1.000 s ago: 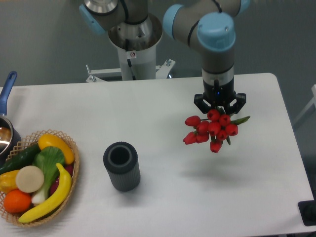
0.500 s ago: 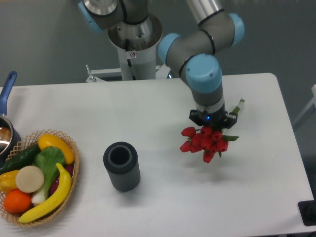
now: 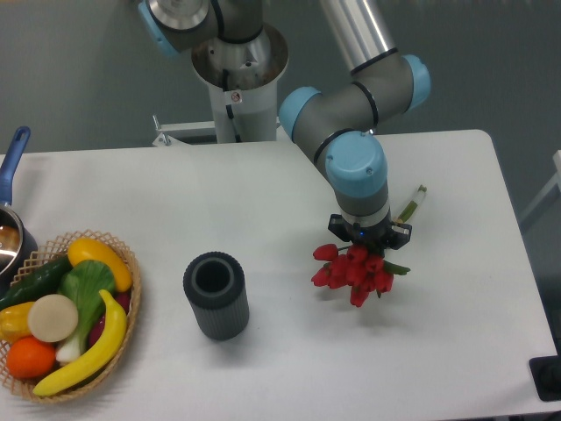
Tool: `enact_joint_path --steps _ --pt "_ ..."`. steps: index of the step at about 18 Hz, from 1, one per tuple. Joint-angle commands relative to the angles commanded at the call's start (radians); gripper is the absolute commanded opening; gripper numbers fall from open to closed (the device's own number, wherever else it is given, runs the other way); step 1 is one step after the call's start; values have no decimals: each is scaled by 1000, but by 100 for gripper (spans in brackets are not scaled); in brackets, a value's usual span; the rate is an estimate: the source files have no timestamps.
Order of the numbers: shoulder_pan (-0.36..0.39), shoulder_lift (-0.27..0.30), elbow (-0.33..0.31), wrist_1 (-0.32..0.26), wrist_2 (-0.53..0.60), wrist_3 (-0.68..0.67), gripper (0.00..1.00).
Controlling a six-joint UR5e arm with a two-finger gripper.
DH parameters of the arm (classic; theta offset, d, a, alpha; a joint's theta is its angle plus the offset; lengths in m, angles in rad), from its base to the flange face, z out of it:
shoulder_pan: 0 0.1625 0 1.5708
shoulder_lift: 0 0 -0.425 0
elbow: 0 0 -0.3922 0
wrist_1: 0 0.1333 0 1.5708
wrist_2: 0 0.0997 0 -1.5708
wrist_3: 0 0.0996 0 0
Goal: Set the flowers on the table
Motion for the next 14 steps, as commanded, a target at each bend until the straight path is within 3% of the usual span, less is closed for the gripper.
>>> enact_joint_path --steps 1,5,11,14 --pt "0 2 2 0 0 0 92" --pt "2 20 14 0 -3 0 100" --pt "64 118 61 -5 -70 3 100" --pt "112 162 71 -15 -145 87 100"
